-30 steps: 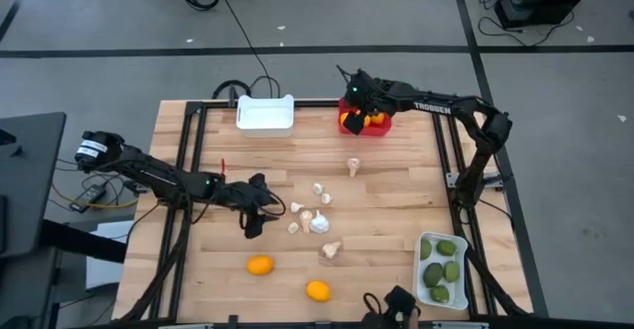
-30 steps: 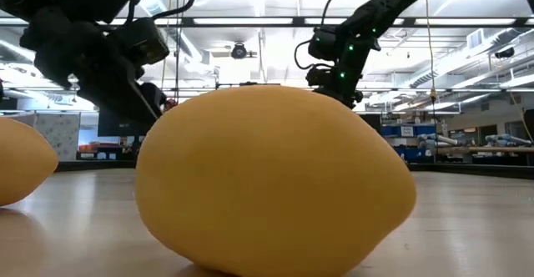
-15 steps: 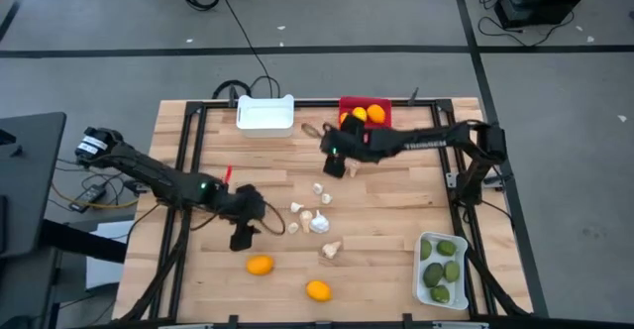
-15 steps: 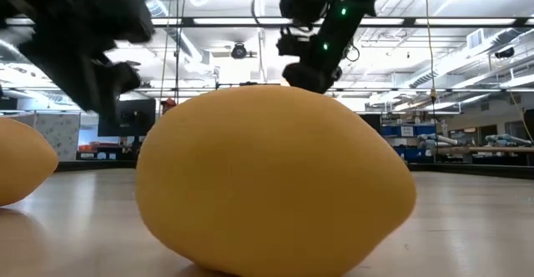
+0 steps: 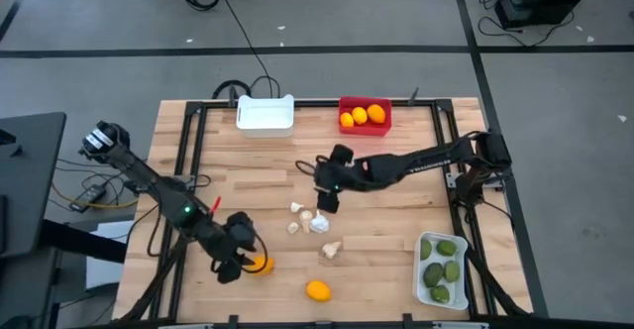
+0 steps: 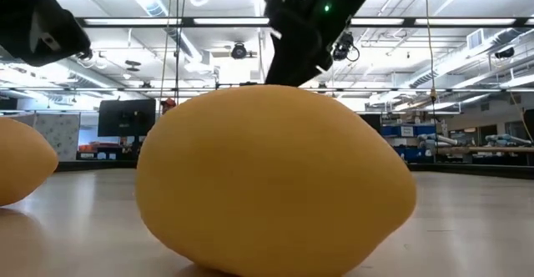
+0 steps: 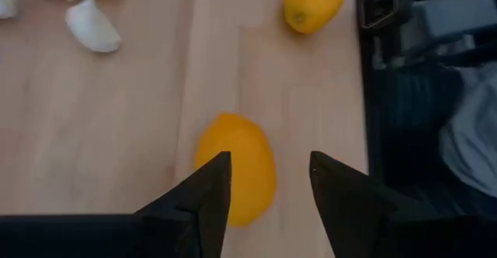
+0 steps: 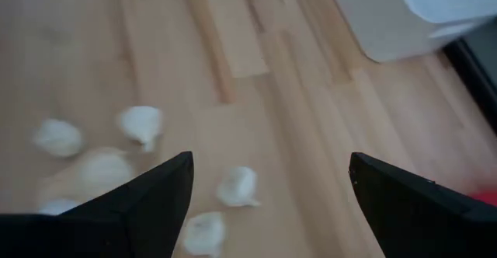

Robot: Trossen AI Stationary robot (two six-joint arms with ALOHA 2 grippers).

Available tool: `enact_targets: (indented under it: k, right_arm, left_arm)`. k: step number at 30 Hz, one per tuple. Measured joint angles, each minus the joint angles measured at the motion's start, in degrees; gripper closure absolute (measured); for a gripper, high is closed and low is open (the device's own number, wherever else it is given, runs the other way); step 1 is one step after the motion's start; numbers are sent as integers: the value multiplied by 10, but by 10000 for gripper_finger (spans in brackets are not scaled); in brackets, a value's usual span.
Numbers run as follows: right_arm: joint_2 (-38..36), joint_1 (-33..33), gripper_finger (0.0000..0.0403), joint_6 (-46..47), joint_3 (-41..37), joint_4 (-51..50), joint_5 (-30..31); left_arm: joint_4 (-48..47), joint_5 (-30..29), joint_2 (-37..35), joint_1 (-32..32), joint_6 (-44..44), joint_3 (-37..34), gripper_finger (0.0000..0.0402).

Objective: Sort produce into baskets
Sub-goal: Put the yellow lemon into the red bin

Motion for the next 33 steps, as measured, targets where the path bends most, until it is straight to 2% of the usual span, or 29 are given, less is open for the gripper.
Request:
enact_targets:
  k: [4,12,19,22,24,29,33]
  right_arm:
    - [0,29,50,14,0,3,2]
    - [0,62,50,46,0,3,4]
    - [0,87,50,76,0,3,6]
    - [2,100,50,100,-1,6,18]
    - [4,109,50,107,-16,43,13]
    - [10,124,50,112,-106,207,-72]
    - [13,140,50,99,-155,354,-93]
  left_arm:
    - [4,-26,33,-20,-8,-1,192]
    - [29,20,130,-23,-7,-3,121]
    - [59,0,186,-22,3,-3,77]
    - [82,-36,201,-21,4,-3,81]
    - [99,-68,208,-21,6,-3,92]
    - [129,-103,213,-18,16,-3,141]
    - [138,-126,213,-12,38,-3,159]
